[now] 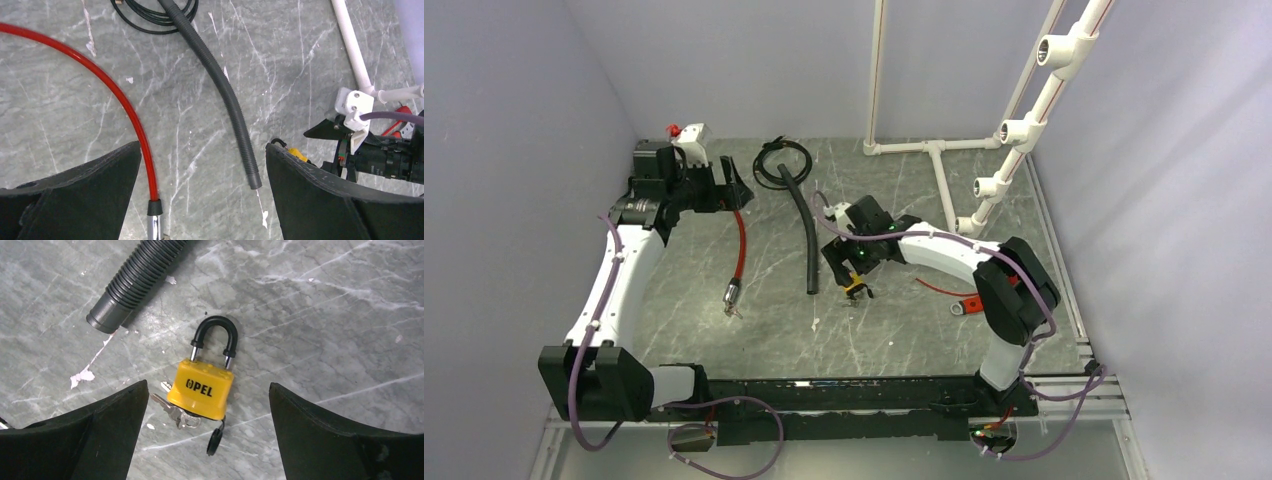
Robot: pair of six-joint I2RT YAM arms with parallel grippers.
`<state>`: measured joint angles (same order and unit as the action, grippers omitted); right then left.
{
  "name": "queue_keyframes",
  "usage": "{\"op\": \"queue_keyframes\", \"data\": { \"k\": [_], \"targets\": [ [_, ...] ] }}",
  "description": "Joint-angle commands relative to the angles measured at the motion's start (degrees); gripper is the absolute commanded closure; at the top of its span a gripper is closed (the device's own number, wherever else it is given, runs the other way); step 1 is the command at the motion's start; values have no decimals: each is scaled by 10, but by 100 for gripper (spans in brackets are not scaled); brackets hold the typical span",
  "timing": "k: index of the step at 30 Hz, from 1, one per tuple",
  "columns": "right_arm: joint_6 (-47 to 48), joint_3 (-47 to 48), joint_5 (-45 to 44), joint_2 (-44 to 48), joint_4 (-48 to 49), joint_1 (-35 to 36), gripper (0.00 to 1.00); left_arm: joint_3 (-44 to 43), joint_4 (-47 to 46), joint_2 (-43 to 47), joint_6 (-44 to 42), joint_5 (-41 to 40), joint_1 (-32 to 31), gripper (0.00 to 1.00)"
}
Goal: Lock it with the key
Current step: Pick up the lock from the center of the board.
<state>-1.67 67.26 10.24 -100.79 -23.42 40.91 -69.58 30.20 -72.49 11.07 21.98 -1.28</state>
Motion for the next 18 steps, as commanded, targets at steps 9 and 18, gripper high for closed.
{"op": "queue_keyframes", "data": {
  "k": [9, 18],
  "targets": [
    [-29, -20, -82, -27, 40, 34, 14, 0, -19, 9, -13, -3, 2, 1],
    [-31, -30, -101, -50, 58, 37, 24, 5, -19, 7, -26, 34, 2, 1]
  ]
}}
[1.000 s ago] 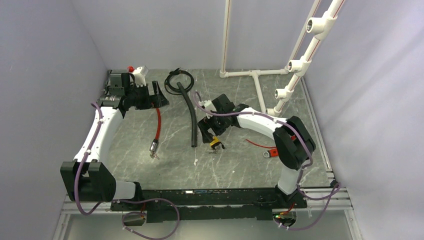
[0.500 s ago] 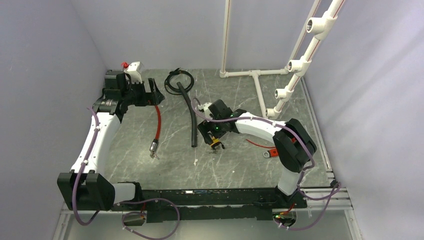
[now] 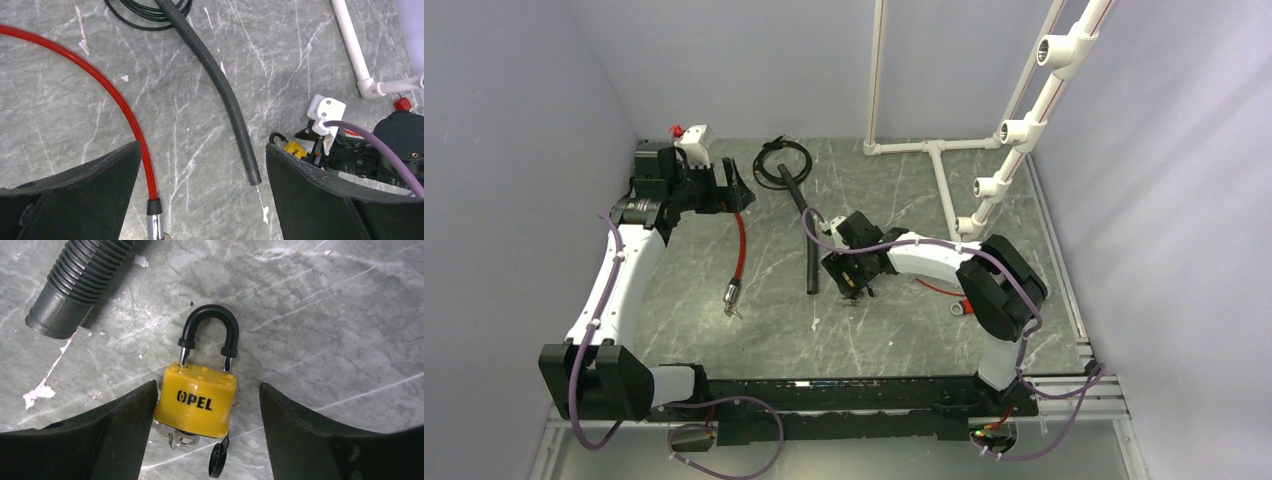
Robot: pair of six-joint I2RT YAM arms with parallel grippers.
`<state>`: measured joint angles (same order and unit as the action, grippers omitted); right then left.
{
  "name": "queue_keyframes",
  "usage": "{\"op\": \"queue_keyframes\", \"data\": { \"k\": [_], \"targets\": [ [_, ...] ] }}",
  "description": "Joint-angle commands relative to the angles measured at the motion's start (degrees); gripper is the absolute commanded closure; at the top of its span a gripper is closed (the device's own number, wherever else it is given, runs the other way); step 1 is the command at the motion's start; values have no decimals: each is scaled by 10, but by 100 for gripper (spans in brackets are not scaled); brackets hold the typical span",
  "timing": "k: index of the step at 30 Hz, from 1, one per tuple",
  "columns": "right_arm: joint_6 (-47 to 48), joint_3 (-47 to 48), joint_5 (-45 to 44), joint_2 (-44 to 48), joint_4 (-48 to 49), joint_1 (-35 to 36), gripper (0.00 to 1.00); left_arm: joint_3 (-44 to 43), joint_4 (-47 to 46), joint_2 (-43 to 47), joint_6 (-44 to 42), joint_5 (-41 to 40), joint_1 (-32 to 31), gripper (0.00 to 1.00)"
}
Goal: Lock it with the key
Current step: Pick up the lock from the center of the board.
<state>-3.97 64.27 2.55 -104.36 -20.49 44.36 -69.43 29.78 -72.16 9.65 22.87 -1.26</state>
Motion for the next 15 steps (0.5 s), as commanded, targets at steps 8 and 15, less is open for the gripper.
{"op": "queue_keyframes", "data": {
  "k": [8, 15],
  "targets": [
    [6, -4, 21, 24, 24, -1, 56, 2, 4, 6, -37, 38, 2, 1],
    [28, 12, 204, 118, -24, -47, 78, -28, 68, -16, -88, 141, 2, 1]
  ]
}}
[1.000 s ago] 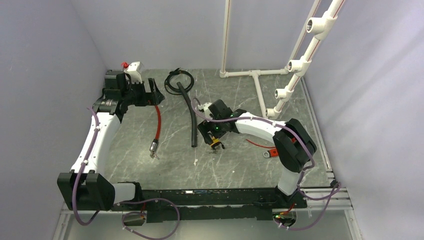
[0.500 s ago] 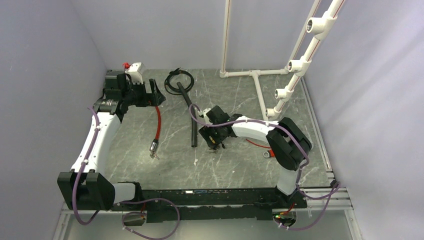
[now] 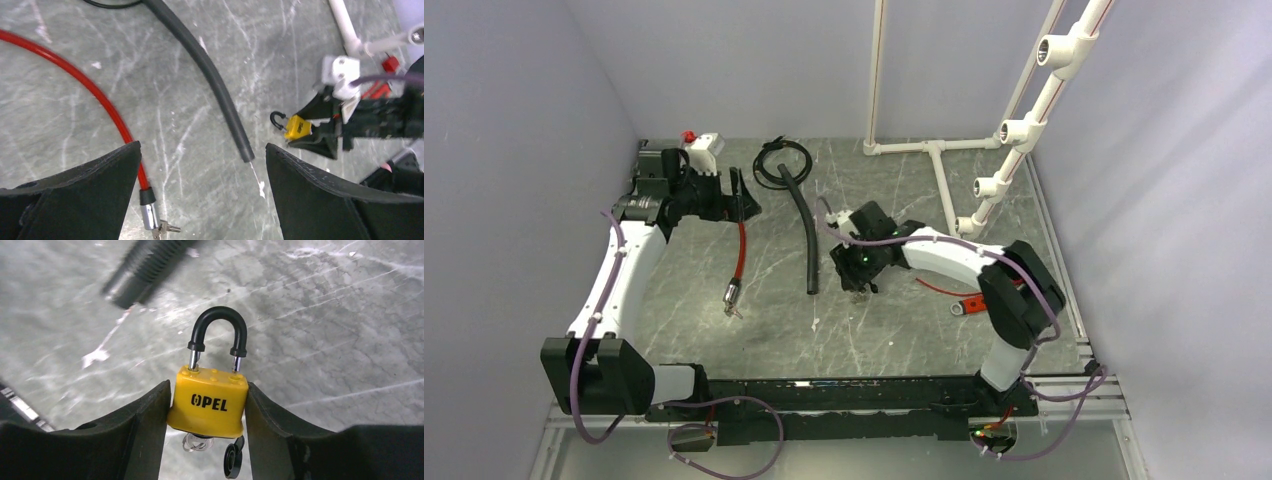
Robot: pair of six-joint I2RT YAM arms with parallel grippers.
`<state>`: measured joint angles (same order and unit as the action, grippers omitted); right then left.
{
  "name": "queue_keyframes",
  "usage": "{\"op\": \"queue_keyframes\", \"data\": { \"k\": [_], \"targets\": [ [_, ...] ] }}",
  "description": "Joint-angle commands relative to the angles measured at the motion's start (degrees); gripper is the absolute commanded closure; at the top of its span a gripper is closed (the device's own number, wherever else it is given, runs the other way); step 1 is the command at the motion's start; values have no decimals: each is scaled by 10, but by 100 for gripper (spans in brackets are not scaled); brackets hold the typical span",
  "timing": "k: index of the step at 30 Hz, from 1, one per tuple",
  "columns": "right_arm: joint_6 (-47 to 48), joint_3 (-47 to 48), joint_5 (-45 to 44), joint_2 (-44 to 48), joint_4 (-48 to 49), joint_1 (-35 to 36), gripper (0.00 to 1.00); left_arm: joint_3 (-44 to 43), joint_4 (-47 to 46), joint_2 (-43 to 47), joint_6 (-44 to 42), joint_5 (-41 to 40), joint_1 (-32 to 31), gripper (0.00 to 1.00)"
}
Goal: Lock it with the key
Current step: Pick up the lock from the center of the board, then lock the lock.
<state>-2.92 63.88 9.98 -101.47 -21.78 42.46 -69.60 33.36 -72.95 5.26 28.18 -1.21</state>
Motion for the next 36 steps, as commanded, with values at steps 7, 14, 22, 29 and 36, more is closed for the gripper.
{"op": "queue_keyframes", "data": {
  "k": [7, 14, 22, 29, 36],
  "targets": [
    [54, 12, 351, 169, -57, -55, 88, 4, 29, 26, -151, 221, 2, 0],
    [108, 0, 477, 190, -97, -58, 93, 32, 179, 74, -398, 326, -36, 7],
    [175, 8, 570, 175, -158, -59, 96, 112, 154, 173, -553, 235, -233, 21],
    [175, 18, 597, 160, -166, -58, 98, 134, 44, 166, -551, 158, -340, 31],
    [158, 15, 600, 168, -149, -58, 98, 137, -3, 135, -539, 122, -421, 39]
  ]
}}
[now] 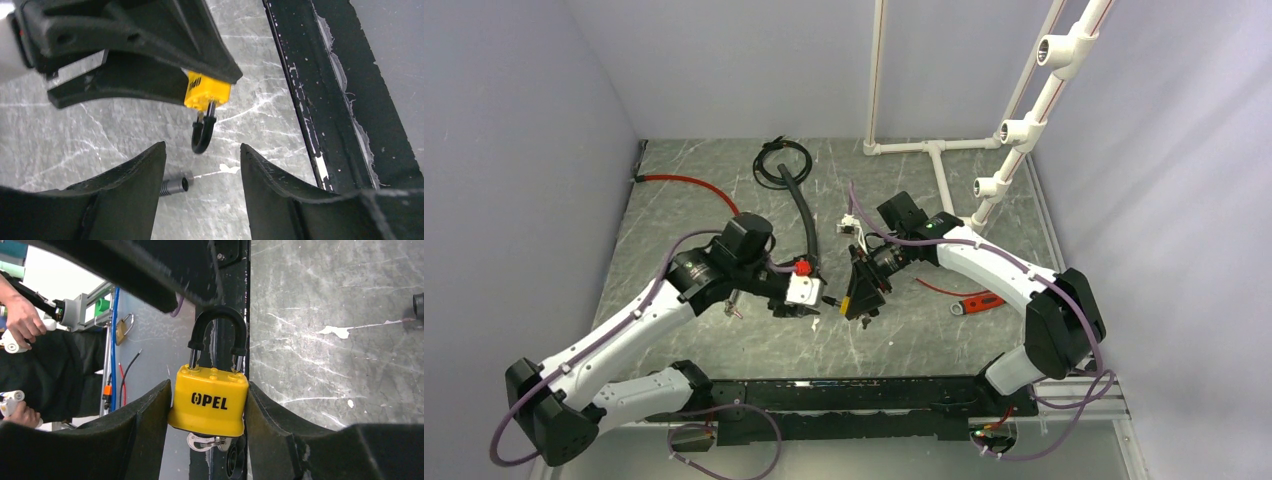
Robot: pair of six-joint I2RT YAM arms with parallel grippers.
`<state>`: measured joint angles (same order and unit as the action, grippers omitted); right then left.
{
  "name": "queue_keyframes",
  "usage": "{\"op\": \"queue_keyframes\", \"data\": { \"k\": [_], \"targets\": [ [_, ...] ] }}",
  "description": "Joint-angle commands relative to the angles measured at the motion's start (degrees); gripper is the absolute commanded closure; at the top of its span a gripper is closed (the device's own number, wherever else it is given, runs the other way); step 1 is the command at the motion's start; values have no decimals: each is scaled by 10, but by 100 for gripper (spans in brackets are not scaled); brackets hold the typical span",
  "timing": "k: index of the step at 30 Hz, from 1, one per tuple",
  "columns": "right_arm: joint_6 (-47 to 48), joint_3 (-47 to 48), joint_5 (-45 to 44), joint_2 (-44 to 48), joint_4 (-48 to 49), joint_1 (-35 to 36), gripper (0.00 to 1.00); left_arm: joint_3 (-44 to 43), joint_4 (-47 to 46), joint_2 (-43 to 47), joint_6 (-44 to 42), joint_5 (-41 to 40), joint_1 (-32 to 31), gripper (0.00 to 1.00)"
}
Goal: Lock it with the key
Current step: Lock the lock.
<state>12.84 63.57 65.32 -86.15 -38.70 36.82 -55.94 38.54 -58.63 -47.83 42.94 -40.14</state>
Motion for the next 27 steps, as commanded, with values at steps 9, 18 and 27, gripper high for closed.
{"op": "queue_keyframes", "data": {
  "k": [9, 18, 27],
  "targets": [
    [4, 16, 50, 28, 20, 0, 98, 2, -73, -39, 31, -43, -63, 48],
    [21, 19, 42, 41, 14, -1, 92, -1, -61, -46, 94, -53, -63, 98],
    [-41, -18, -59, 127, 110, -22, 10, -47, 16, -49, 196, 67, 0, 100]
  ]
}}
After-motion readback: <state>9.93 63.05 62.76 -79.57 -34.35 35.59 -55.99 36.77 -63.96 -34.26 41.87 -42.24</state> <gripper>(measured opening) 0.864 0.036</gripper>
